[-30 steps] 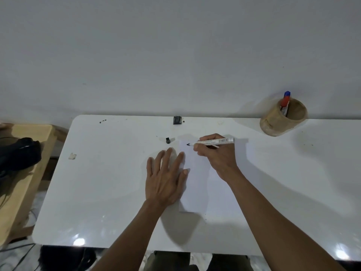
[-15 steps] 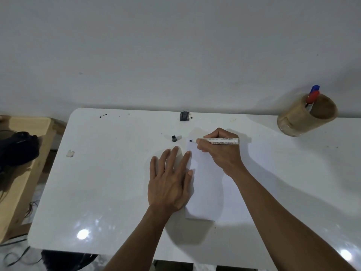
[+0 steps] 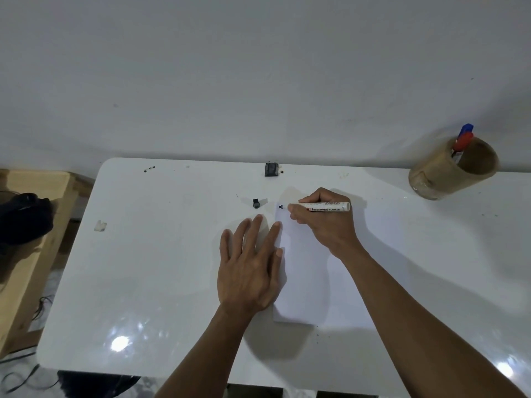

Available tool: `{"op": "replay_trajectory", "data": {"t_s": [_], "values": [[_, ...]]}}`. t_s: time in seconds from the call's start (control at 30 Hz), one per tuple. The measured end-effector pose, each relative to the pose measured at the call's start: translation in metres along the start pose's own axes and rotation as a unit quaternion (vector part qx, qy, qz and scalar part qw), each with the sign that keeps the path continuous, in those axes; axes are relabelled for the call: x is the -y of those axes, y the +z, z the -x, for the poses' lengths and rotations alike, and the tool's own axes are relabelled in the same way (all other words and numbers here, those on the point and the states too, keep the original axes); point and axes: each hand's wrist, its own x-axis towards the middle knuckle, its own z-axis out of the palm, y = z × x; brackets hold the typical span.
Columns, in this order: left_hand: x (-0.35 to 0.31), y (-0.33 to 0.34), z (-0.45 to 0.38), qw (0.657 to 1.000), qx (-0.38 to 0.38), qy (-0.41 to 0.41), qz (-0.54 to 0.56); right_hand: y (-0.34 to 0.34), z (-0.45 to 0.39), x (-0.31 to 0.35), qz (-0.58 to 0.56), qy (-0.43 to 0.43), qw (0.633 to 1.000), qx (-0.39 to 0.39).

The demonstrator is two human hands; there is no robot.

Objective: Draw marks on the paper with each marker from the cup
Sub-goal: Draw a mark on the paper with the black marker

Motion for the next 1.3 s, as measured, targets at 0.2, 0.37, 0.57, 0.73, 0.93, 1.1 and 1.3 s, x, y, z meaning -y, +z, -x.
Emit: {"op": "replay_trajectory", "data": {"t_s": [0.2,0.37,0.57,0.73,0.93,1.1,1.3], "values": [[0.0,0.0,0.0,1.0,0.002,-0.003,0.003,-0.001,0.0,0.0,0.026,-0.001,1.0,0.008],[0.0,0.002,0.0,1.0,-0.007,0.0,0.001,-0.002,0.001,0.003,0.036,0.001,0.999,0.013],[0.001,0.003,0.001,1.0,-0.009,0.0,0.001,-0.001,0.002,0.006,0.04,0.007,0.999,0.014],[0.0,0.002,0.001,1.0,-0.011,0.0,0.002,-0.001,0.003,0.008,0.047,0.006,0.999,0.014],[0.0,0.003,0.0,1.0,-0.005,-0.001,0.003,-0.001,0.004,0.013,0.029,0.03,0.999,0.014],[0.0,0.0,0.0,1.0,0.006,-0.005,0.013,-0.008,0.01,0.028,-0.132,0.081,0.988,-0.02],[-0.002,-0.013,-0.008,0.985,-0.027,-0.085,0.15,-0.014,0.038,0.045,-0.191,0.071,0.979,-0.02]]}}
